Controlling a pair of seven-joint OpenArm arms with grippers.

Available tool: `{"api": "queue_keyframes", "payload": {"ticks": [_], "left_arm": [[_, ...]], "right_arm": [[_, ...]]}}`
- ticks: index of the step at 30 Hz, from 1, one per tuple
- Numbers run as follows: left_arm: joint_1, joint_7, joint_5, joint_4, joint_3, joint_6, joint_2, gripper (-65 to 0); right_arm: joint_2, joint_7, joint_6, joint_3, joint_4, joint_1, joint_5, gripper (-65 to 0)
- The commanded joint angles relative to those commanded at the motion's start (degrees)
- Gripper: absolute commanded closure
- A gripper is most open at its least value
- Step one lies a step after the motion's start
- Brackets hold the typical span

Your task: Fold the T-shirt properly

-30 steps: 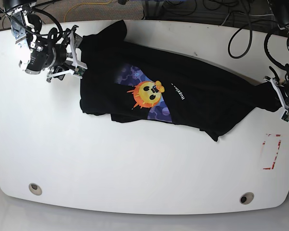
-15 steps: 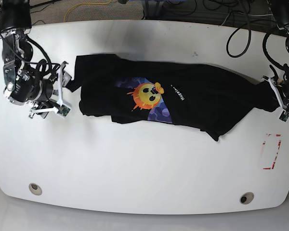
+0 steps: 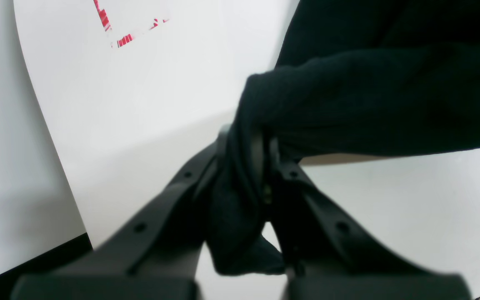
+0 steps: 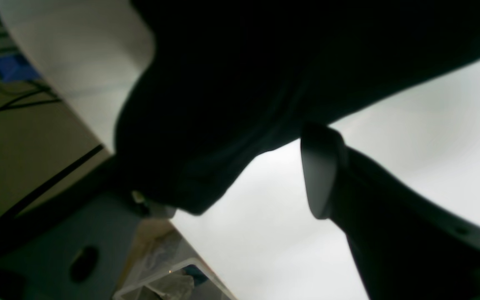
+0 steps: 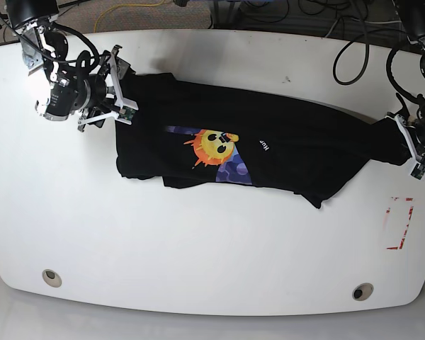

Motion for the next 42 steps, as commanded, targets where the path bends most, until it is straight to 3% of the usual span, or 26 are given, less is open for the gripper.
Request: {"api": "queue_keyframes", "payload": {"ticks": [5, 11, 17, 27, 32, 35, 42], "left_arm": [[0.0, 0.0, 0.0, 0.0, 0.0, 0.0, 0.0, -1.8], [0.0, 0.0, 0.0, 0.0, 0.0, 0.0, 0.0, -1.8], [0.0, 0.0, 0.0, -0.09, 0.0, 0.0, 0.0, -1.8], [0.0, 0.0, 0.0, 0.0, 0.0, 0.0, 0.0, -1.8], [0.0, 0.0, 0.0, 0.0, 0.0, 0.0, 0.0, -1.8], [0.0, 0.0, 0.0, 0.0, 0.0, 0.0, 0.0, -1.8], [0.0, 0.0, 0.0, 0.0, 0.0, 0.0, 0.0, -1.8]], "right_arm": [[0.09, 0.0, 0.0, 0.09, 0.0, 0.0, 1.41, -41.5], [0.0, 0.0, 0.0, 1.23, 0.09, -3.08, 7.56, -41.5], [0.18, 0.0, 0.0, 5.89, -0.18, -1.23, 4.04, -41.5], [8.62, 0.0, 0.0, 1.05, -0.26, 5.01, -0.88, -41.5], [9.23, 0.0, 0.0, 1.05, -0.26, 9.14, -9.41, -41.5], [7.82, 0.0, 0.0, 1.05, -0.44, 11.69, -16.79, -41.5], [-4.75, 1.19, 0.0, 5.19, -0.79, 15.21, -33.41, -41.5]]}}
